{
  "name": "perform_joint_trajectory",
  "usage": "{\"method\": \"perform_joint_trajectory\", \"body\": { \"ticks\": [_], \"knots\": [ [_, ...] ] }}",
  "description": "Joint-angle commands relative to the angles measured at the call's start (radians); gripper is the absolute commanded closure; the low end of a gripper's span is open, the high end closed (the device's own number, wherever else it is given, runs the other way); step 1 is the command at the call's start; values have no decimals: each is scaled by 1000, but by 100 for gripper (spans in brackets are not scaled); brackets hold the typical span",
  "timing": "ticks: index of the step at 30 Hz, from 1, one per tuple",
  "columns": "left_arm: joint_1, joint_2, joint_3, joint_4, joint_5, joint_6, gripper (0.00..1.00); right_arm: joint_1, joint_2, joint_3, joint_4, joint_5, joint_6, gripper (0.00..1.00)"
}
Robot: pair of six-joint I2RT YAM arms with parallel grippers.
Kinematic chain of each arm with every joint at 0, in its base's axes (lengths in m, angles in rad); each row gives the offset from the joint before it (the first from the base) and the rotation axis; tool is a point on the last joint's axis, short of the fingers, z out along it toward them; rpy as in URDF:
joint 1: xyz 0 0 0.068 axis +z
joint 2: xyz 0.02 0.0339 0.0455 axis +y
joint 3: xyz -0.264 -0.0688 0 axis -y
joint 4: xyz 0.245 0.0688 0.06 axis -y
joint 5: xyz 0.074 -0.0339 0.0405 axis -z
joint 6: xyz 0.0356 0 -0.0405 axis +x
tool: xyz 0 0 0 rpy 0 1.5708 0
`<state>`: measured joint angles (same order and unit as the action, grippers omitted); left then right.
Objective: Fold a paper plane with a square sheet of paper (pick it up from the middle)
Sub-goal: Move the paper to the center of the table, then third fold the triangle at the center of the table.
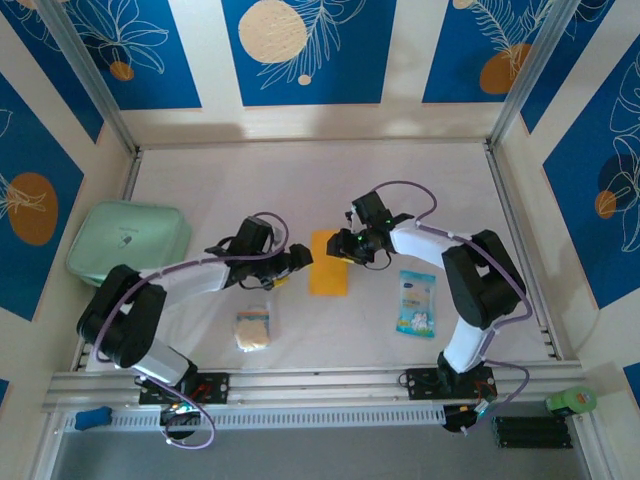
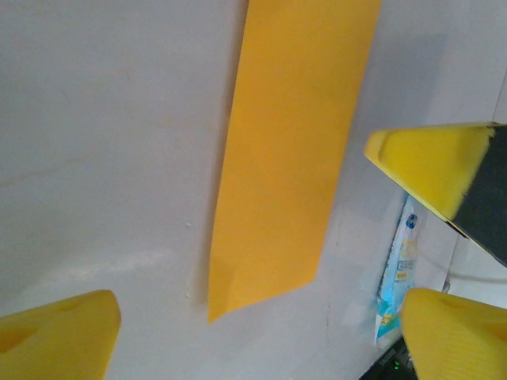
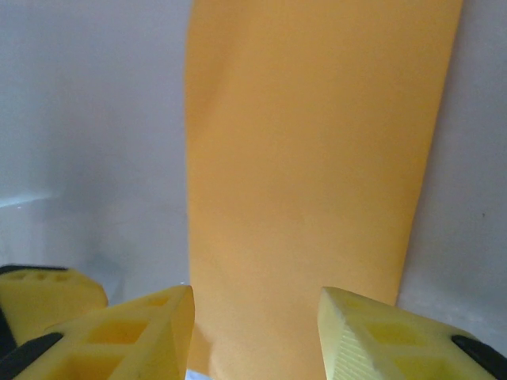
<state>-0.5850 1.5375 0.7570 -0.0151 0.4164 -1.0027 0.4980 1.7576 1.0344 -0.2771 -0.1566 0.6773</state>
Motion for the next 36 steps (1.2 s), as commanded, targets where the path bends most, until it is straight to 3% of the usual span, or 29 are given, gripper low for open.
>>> {"method": "perform_joint_trajectory", "body": {
  "ticks": [1, 10, 15, 36],
  "knots": [
    [-31, 43, 2, 59, 19, -66, 16, 7, 37, 3, -6, -3, 18, 56],
    [-75, 158, 41, 99, 47, -109, 48, 4, 92, -7, -11, 11, 11, 59],
    [-76, 176, 52, 90, 46, -101, 59, 3, 112, -17, -14, 9, 7, 61],
    [-24, 260, 129, 95, 48, -55, 70, -11, 118, -39, -4, 12, -8, 62]
  ]
}}
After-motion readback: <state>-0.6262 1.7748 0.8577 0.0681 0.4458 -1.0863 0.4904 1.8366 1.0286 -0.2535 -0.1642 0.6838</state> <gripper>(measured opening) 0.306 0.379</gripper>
